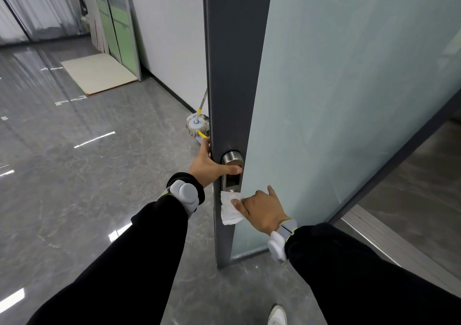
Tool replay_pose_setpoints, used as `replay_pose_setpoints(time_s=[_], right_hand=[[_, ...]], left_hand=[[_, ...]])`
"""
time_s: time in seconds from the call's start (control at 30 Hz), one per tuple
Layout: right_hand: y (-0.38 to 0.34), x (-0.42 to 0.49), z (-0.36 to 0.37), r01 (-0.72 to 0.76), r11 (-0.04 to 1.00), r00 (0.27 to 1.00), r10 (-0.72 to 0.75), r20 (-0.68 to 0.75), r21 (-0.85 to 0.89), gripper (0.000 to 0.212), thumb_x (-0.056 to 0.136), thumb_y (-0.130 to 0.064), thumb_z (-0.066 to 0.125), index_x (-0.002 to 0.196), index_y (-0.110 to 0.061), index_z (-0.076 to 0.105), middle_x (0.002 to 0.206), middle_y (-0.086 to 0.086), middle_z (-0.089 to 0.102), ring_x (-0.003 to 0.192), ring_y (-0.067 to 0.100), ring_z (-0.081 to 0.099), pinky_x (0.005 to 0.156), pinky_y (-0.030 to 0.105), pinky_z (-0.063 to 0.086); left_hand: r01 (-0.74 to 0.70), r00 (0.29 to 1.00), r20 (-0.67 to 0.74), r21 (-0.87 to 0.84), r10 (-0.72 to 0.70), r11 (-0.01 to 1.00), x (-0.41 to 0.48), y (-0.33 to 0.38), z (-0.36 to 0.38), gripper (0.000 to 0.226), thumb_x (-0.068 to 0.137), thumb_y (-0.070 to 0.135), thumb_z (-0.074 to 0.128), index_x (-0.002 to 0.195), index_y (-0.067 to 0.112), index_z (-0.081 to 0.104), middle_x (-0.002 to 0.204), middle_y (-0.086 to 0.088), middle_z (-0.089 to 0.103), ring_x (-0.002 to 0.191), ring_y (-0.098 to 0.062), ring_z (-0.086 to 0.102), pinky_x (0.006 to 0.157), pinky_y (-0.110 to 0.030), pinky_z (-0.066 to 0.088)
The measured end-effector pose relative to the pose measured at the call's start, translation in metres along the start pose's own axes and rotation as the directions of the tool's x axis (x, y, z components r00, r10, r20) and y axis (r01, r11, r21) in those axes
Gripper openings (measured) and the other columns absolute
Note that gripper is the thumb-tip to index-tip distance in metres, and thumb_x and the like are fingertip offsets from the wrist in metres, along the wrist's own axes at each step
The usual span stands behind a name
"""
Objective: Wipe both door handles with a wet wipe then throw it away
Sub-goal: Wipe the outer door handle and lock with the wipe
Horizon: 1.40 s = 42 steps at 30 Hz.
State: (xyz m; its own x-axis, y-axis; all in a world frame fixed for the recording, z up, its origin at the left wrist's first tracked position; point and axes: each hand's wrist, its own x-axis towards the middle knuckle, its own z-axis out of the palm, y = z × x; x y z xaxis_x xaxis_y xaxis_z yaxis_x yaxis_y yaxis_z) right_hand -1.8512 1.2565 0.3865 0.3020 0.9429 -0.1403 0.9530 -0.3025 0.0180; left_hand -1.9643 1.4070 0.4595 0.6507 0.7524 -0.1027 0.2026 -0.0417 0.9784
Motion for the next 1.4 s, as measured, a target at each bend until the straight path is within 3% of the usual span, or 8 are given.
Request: replay_pose_setpoints(time_s=[0.23, 0.4, 0.73, 0.9, 1.0, 1.1, 1.2, 1.4], right_hand=[[0.029, -0.007, 0.005, -0.021, 0.999, 0.999, 0.019, -0.048, -0.025, 0.069, 0.1, -0.056, 0.007, 0.08, -0.025, 0.065, 0.081, 0.002, 0.07, 0.098, 0.024, 0.058, 0.111, 0.049, 0.026], [0.053, -0.002, 0.001, -0.046, 0.992, 0.999, 0.043, -0.026, -0.12, 0.067, 0.102, -0.05, 0.011, 0.072, -0.019, 0.063, 0.074, 0.002, 0.067, 0.084, 0.024, 0.056, 0.091, 0.041, 0.039], [0.076, 0.0, -0.003, -0.118, 0.99, 0.993, 0.12, 0.018, -0.073, 0.064, 0.1, -0.055, 0.013, 0.061, -0.018, 0.049, 0.066, 0.001, 0.055, 0.072, 0.025, 0.049, 0.08, 0.038, 0.04], [0.066, -0.003, 0.0, -0.126, 0.991, 0.992, 0.125, 0.035, 0.036, 0.069, 0.098, -0.06, 0.012, 0.063, -0.018, 0.054, 0.067, -0.002, 0.054, 0.074, 0.023, 0.05, 0.076, 0.037, 0.038], [0.061, -0.006, 0.002, -0.107, 0.993, 0.994, 0.105, 0.036, 0.043, 0.069, 0.096, -0.062, 0.006, 0.078, -0.025, 0.061, 0.077, -0.002, 0.058, 0.081, 0.021, 0.048, 0.079, 0.038, 0.039], [0.051, -0.013, 0.002, -0.087, 0.996, 0.996, 0.087, 0.024, 0.034, 0.064, 0.096, -0.06, 0.003, 0.091, -0.026, 0.056, 0.088, -0.001, 0.062, 0.094, 0.023, 0.055, 0.09, 0.043, 0.039], [0.034, -0.015, 0.002, -0.064, 0.998, 0.998, 0.064, 0.012, 0.004, 0.063, 0.097, -0.059, 0.003, 0.098, -0.023, 0.056, 0.098, 0.0, 0.067, 0.107, 0.025, 0.055, 0.109, 0.056, 0.025], [0.006, -0.004, -0.005, -0.02, 0.998, 0.998, 0.023, 0.05, -0.064, 0.075, 0.096, -0.06, -0.003, 0.076, -0.022, 0.059, 0.084, 0.003, 0.069, 0.111, 0.026, 0.052, 0.112, 0.065, 0.005]], left_hand=[[-0.011, 1.0, 0.007, -0.006, 0.011, 1.0, -0.001, 0.0, 0.001, 0.096, 0.047, 0.023, 0.096, 0.127, 0.03, 0.042, 0.116, 0.009, 0.064, 0.104, -0.016, 0.067, 0.092, -0.044, 0.056], [-0.012, 1.0, -0.004, -0.019, 0.012, 1.0, -0.001, 0.0, 0.001, 0.089, 0.053, 0.014, 0.095, 0.124, 0.029, 0.043, 0.113, 0.008, 0.065, 0.1, -0.013, 0.068, 0.088, -0.043, 0.058], [-0.014, 1.0, -0.004, 0.003, 0.014, 1.0, -0.002, 0.001, 0.0, 0.091, 0.053, 0.016, 0.096, 0.126, 0.029, 0.042, 0.114, 0.01, 0.065, 0.1, -0.012, 0.067, 0.085, -0.042, 0.059], [-0.026, 1.0, -0.01, -0.002, 0.026, 1.0, -0.005, 0.004, 0.001, 0.089, 0.058, 0.011, 0.094, 0.129, 0.024, 0.042, 0.112, 0.01, 0.064, 0.099, -0.009, 0.067, 0.079, -0.027, 0.058], [-0.033, 0.999, -0.005, -0.007, 0.033, 0.999, -0.006, 0.007, 0.0, 0.091, 0.059, 0.01, 0.093, 0.131, 0.024, 0.041, 0.112, 0.013, 0.063, 0.098, -0.006, 0.065, 0.078, -0.026, 0.057], [-0.033, 0.999, -0.008, -0.007, 0.033, 0.999, -0.006, 0.006, 0.001, 0.09, 0.059, 0.01, 0.093, 0.131, 0.024, 0.041, 0.11, 0.015, 0.063, 0.096, -0.003, 0.065, 0.081, -0.026, 0.056], [-0.039, 0.999, -0.008, 0.0, 0.039, 0.999, -0.005, 0.003, 0.001, 0.094, 0.057, 0.015, 0.094, 0.133, 0.026, 0.04, 0.112, 0.015, 0.063, 0.099, -0.003, 0.064, 0.088, -0.031, 0.055], [-0.036, 0.999, 0.004, 0.004, 0.036, 0.999, -0.002, 0.001, 0.0, 0.099, 0.052, 0.021, 0.096, 0.134, 0.028, 0.039, 0.116, 0.012, 0.063, 0.105, -0.01, 0.064, 0.094, -0.036, 0.054]])
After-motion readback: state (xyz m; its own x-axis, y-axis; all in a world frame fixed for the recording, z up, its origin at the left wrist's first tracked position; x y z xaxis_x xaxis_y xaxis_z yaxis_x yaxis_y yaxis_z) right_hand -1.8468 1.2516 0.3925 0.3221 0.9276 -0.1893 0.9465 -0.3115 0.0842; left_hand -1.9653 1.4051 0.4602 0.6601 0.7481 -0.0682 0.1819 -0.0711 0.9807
